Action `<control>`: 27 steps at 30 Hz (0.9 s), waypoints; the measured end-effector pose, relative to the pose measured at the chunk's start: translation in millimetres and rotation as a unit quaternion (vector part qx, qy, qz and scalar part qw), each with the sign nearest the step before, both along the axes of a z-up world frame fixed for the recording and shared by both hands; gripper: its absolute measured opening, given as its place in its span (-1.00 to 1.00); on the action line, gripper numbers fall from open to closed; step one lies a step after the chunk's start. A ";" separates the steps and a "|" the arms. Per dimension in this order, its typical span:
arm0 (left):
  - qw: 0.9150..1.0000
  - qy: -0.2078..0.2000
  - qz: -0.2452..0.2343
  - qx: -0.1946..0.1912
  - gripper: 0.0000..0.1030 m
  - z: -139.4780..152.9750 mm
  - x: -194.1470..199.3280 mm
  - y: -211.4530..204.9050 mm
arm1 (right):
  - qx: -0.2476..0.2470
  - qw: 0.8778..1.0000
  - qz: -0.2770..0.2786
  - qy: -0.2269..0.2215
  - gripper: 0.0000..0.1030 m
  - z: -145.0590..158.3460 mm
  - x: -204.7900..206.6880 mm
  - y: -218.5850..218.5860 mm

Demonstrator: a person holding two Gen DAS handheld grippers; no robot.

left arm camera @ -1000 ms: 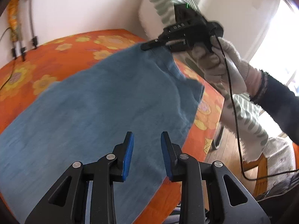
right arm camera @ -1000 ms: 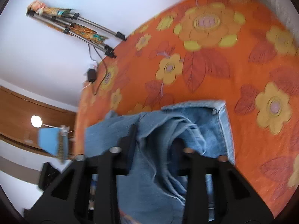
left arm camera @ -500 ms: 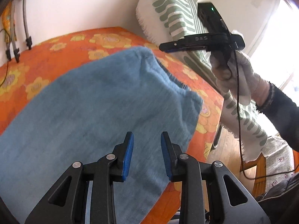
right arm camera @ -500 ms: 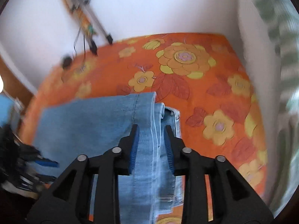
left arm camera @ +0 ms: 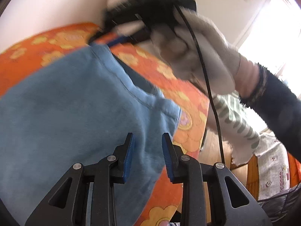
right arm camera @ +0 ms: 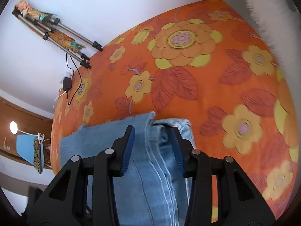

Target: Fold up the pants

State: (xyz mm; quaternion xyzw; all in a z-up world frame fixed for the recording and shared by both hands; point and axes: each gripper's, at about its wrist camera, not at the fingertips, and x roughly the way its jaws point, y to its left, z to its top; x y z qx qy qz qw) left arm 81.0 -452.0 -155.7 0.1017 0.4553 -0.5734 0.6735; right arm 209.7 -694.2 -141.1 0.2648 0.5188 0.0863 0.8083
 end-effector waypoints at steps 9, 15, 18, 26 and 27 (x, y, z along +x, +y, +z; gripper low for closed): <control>1.000 0.017 0.004 -0.011 -0.45 -15.1 -6.7 1.4 | -0.145 0.982 0.037 -0.119 -0.85 52.7 -22.7 32.2; 0.999 0.017 0.007 -0.041 -0.45 19.7 -16.1 33.4 | -0.114 0.988 -0.016 -0.099 -0.77 59.7 -70.7 6.3; 0.999 -0.012 0.035 -0.040 -0.45 40.6 -16.7 64.0 | -0.125 0.987 -0.006 -0.104 -0.60 62.2 -107.8 21.3; 0.985 -0.098 0.141 0.026 -0.45 63.6 -9.3 165.5 | -0.189 0.975 0.042 -0.113 -0.59 42.3 -156.9 96.9; 0.983 -0.096 0.153 0.033 -0.45 61.6 -7.4 178.3 | -0.194 0.974 0.047 -0.110 -0.59 36.8 -155.1 106.8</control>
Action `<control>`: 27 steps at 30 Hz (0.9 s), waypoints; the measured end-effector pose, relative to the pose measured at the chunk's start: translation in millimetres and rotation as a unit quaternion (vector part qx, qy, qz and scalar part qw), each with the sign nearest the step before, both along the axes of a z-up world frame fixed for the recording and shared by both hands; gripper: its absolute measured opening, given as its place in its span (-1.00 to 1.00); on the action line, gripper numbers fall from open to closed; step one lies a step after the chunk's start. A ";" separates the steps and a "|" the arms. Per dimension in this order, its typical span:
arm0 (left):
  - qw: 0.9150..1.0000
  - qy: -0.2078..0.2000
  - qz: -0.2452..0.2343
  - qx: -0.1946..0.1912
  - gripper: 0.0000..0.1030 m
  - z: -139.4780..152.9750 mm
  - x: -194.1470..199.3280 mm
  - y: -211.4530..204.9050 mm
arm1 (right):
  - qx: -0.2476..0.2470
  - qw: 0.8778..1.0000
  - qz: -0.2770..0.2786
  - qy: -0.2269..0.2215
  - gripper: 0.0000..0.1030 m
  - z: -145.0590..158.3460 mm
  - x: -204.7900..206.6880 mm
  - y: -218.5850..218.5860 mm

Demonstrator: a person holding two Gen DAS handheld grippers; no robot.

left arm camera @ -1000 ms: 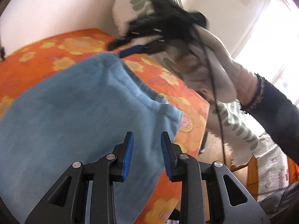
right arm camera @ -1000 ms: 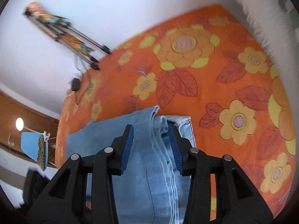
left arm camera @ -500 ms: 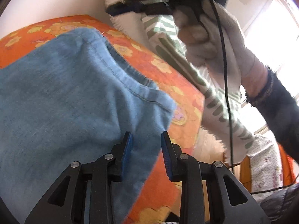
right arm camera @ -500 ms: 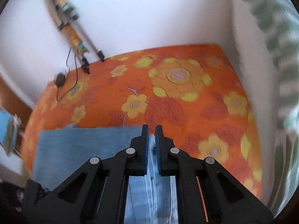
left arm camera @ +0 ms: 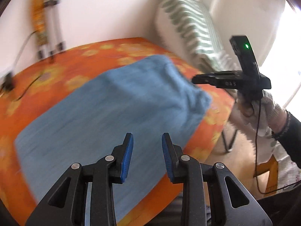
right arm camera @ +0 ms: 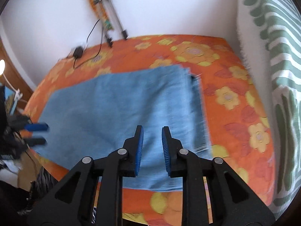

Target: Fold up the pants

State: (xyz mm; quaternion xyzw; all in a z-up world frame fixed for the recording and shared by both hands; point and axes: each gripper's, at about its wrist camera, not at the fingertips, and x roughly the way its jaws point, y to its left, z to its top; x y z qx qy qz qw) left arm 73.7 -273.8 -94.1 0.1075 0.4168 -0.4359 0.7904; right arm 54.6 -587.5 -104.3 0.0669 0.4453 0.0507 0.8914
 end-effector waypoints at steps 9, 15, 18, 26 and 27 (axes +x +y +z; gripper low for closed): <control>0.993 0.039 0.100 0.039 -0.45 -47.2 3.8 84.7 | -0.072 0.995 -0.032 0.057 -0.48 -44.2 6.4 8.4; 0.994 0.017 0.093 0.062 -0.45 -64.6 -21.2 99.1 | -0.086 0.989 -0.086 0.082 -0.46 -49.1 -6.5 -15.9; 0.993 0.012 0.101 0.060 -0.39 -58.1 -25.9 109.9 | -0.071 0.991 -0.098 0.065 -0.46 -34.2 -16.4 -11.6; 0.987 -0.035 0.144 0.059 -0.39 -19.5 -19.9 133.2 | -0.061 0.997 -0.033 -0.016 -0.15 19.3 -27.5 75.1; 0.987 -0.044 0.145 0.060 -0.39 -14.7 -18.9 134.1 | -0.060 0.998 -0.019 -0.023 -0.14 23.6 -27.7 88.3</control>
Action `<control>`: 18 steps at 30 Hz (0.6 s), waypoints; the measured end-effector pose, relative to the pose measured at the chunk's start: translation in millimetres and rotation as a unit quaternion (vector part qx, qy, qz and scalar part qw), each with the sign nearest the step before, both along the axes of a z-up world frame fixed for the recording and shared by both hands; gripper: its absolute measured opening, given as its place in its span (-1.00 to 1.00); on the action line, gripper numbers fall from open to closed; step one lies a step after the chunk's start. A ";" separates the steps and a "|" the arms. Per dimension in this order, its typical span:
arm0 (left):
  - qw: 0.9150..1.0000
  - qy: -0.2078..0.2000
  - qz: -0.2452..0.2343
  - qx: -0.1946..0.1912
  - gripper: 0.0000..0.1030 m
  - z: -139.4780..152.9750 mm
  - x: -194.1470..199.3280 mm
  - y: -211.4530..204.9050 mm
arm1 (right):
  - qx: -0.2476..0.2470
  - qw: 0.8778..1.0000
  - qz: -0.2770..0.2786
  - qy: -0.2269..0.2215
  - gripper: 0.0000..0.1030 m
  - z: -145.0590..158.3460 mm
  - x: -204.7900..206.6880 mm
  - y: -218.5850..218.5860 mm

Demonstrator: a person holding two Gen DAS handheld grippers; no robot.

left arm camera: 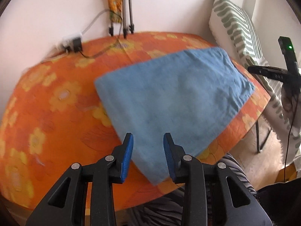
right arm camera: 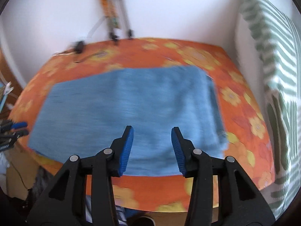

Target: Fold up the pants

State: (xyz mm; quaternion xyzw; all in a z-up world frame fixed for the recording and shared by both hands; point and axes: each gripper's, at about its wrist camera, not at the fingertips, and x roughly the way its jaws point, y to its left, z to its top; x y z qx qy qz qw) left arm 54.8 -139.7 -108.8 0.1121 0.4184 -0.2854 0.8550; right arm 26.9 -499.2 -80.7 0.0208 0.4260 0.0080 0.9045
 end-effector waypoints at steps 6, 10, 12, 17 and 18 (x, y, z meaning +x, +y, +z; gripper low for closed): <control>0.999 -0.035 -0.001 0.003 -0.39 19.8 7.7 1.8 | -0.016 0.996 0.089 -0.014 -0.13 10.4 5.3 70.7; 0.999 -0.041 0.001 0.002 -0.24 20.5 20.8 3.5 | -0.017 0.991 0.130 -0.014 -0.13 8.2 6.2 104.2; 1.000 -0.017 0.016 -0.021 -0.16 17.4 39.1 12.7 | -0.014 0.988 0.155 -0.013 -0.13 1.4 6.5 125.3; 0.995 0.045 0.055 -0.072 -0.16 4.5 96.7 33.9 | -0.016 0.974 0.227 0.014 -0.13 -22.4 3.3 178.7; 0.993 0.062 0.063 -0.084 -0.16 0.0 109.1 36.8 | -0.023 0.970 0.241 0.017 -0.13 -27.3 2.4 190.7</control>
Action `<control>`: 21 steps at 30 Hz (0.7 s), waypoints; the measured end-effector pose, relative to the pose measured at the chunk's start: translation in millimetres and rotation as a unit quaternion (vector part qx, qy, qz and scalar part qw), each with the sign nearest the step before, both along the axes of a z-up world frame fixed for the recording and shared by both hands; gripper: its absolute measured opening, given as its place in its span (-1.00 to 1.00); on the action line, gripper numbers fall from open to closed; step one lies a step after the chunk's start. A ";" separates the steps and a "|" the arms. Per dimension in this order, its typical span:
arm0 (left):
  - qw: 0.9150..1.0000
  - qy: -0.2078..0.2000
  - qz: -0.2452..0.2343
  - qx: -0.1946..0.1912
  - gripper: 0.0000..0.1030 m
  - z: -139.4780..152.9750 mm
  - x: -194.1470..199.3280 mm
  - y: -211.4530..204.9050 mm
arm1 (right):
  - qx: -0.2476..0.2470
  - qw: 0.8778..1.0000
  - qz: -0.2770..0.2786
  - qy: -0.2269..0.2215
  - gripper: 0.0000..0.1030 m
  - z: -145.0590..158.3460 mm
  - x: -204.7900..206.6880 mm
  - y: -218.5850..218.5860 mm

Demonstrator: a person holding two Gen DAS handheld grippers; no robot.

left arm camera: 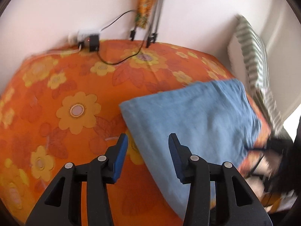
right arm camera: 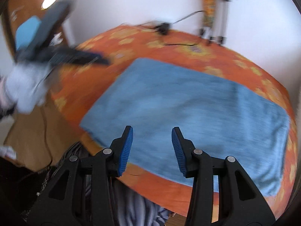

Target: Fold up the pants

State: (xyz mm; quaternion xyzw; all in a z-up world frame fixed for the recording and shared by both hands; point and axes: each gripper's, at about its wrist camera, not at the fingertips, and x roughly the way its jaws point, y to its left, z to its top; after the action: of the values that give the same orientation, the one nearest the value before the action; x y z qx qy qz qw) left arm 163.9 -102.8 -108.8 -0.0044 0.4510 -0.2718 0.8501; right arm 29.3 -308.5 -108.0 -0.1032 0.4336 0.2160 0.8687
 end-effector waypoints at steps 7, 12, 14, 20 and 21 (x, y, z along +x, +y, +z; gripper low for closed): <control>0.997 0.075 0.016 -0.026 -0.16 -34.4 49.5 -5.4 | -0.015 0.996 0.091 0.007 -0.13 -28.0 -7.5 77.8; 0.995 0.093 0.017 -0.022 -0.16 -48.6 58.3 -9.1 | -0.039 0.992 0.117 0.007 -0.12 -44.3 -11.7 114.4; 0.995 0.097 0.017 -0.024 -0.16 -52.0 60.3 -9.4 | -0.056 0.991 0.122 0.003 -0.12 -50.5 -14.3 125.4; 0.995 0.098 0.012 -0.031 -0.16 -55.9 66.7 -12.6 | -0.094 0.987 0.131 -0.024 0.32 -59.1 -23.3 148.4; 0.995 0.098 0.012 -0.032 -0.16 -55.8 67.6 -13.4 | -0.106 0.986 0.128 -0.031 0.32 -61.1 -23.7 151.6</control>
State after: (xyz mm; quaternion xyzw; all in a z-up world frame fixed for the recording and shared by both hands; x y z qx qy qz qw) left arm 231.5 -116.2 -164.7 -0.0635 0.5228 -0.2744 0.8046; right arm 5.7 -156.9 -169.0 -0.2558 0.4099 0.2751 0.8312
